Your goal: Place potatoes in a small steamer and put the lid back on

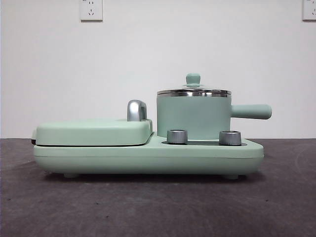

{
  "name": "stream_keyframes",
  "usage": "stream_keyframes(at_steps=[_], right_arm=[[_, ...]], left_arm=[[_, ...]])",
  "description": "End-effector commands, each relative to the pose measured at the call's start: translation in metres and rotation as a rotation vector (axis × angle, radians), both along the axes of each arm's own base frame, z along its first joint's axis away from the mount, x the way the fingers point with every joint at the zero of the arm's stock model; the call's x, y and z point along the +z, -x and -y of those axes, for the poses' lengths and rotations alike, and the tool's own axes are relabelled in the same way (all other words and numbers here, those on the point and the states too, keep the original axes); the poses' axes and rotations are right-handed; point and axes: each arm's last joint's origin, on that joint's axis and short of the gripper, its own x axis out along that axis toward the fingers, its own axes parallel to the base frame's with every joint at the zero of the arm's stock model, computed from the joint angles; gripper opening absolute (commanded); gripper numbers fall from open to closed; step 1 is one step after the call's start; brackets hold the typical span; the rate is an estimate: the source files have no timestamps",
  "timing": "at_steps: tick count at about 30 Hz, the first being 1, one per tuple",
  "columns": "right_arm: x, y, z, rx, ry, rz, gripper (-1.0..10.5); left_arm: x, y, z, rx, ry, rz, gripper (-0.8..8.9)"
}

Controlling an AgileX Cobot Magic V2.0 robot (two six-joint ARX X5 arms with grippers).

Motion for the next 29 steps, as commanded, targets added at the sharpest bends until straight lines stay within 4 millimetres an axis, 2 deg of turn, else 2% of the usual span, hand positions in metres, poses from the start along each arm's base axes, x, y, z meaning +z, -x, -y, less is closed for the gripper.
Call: stream_keyframes(at_steps=[1,10,14,16,22,25,29], right_arm=[[0.002,-0.001,-0.001,0.001,-0.01,0.009,0.1],[0.002,-0.001,-0.001,0.001,-0.009,0.013,0.1],[-0.003,0.003,0.004,-0.025,0.099,0.154,0.1],[-0.019,0.002,0.008,-0.094,0.098,0.249,0.1],[-0.097,-0.008,0.019,-0.28,-0.001,0.384,0.1],[-0.121,-0.011,0.022,-0.33,-0.036,0.41,0.1],[-0.136,-0.011,0.025,-0.365,-0.028,0.406,0.1]], left_arm=[[-0.007,-0.001,0.0,0.002,0.009,-0.024,0.06],[-0.007,-0.001,0.0,0.002,0.009,-0.024,0.06],[-0.007,-0.001,0.0,0.002,0.009,-0.024,0.06],[-0.007,-0.001,0.0,0.002,0.009,-0.024,0.06],[-0.007,-0.001,0.0,0.002,0.009,-0.024,0.06],[-0.007,-0.001,0.0,0.002,0.009,-0.024,0.06],[-0.007,-0.001,0.0,0.002,0.009,-0.024,0.06]])
